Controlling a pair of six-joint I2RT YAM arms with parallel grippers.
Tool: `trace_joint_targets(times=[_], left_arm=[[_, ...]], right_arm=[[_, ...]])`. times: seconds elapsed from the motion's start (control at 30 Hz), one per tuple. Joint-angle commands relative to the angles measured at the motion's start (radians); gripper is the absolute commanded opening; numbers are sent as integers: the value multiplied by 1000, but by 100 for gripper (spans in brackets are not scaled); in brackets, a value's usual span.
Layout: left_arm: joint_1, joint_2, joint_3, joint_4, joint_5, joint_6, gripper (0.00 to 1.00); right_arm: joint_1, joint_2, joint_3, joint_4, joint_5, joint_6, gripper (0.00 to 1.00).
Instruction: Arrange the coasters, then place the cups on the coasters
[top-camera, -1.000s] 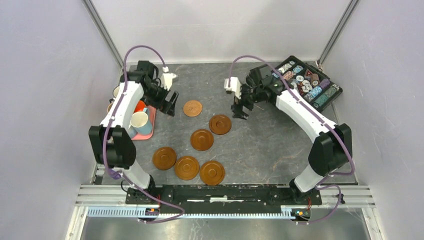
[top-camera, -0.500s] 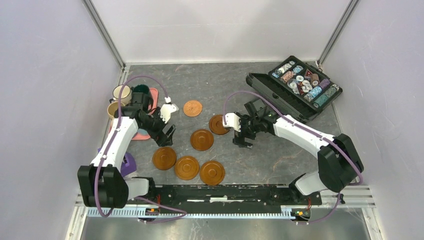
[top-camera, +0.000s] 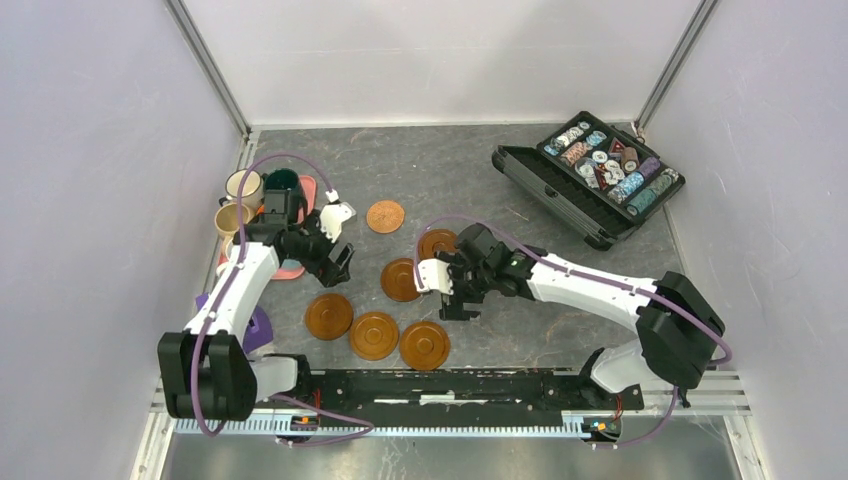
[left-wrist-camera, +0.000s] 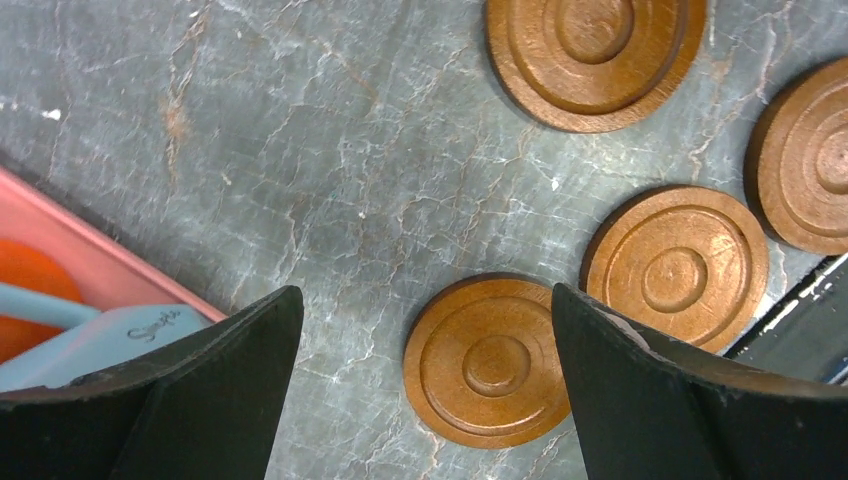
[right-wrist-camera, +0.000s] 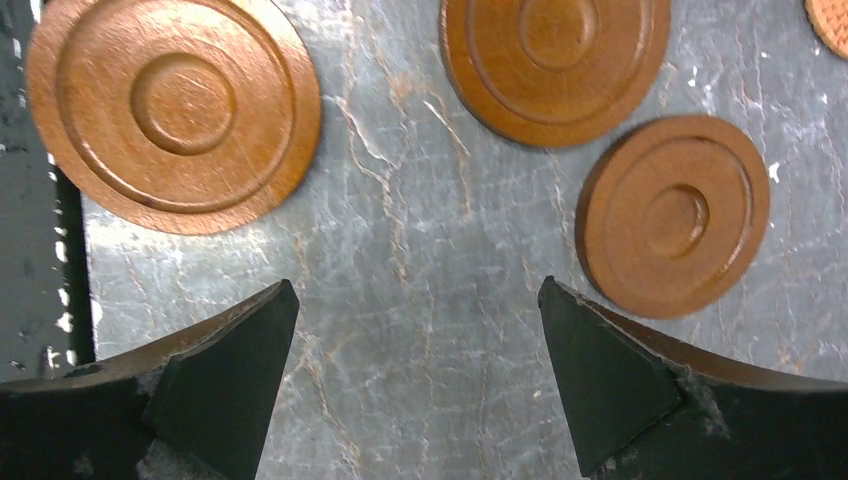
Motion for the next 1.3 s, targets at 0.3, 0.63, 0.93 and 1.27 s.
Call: trace_joint_targets(times=[0.3, 0.63, 0.93, 1.27], left_arm=[[1, -173, -50, -3, -158, -210, 99], [0, -205, -33, -29, -188, -280, 99], [0, -218, -59, 26, -189, -320, 99], [0, -267, -74, -5, -203, -288, 99]], right_arm=[[109, 64, 20, 104, -126, 112, 90], [188, 146, 71, 134, -18, 169, 87], [265, 212, 61, 184, 56, 209, 85], [248, 216, 3, 127, 47, 191, 69]])
